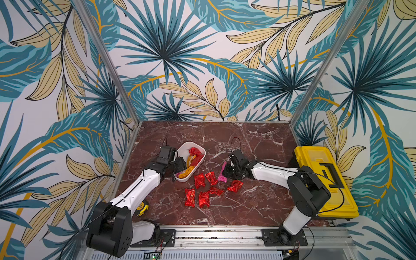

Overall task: Take the tea bags out of the storage box
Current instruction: Place the tea bag at the center of the board, then pick up the tea bag from the storage box.

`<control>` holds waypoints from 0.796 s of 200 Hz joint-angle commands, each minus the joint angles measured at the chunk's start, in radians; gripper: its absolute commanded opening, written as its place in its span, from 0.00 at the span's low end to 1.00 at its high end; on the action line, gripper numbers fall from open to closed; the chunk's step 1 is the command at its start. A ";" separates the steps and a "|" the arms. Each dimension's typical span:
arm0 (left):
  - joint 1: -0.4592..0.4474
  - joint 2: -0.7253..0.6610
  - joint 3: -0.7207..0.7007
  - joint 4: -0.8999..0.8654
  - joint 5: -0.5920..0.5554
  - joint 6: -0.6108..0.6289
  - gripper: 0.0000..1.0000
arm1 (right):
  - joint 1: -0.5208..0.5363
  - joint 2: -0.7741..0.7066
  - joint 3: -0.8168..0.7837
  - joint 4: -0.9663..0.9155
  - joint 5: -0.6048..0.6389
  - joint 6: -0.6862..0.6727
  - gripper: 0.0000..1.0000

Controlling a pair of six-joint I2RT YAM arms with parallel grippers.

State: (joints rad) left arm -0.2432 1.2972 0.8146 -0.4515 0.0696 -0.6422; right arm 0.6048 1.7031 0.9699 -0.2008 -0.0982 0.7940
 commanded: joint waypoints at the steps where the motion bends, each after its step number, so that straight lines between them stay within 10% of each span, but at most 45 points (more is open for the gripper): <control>1: 0.007 0.028 0.036 -0.007 -0.051 0.035 0.68 | 0.001 -0.133 -0.069 0.051 0.089 -0.005 0.51; 85: 0.021 0.219 0.106 -0.005 -0.155 0.110 0.72 | 0.000 -0.381 -0.173 0.081 0.217 -0.008 0.62; 159: 0.033 0.272 0.102 0.023 -0.134 0.118 0.36 | 0.000 -0.407 -0.179 0.072 0.232 -0.007 0.62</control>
State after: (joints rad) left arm -0.2184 1.5795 0.8883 -0.4335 -0.0563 -0.5327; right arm 0.6048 1.3128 0.8028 -0.1139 0.1135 0.7918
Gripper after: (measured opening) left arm 0.415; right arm 0.619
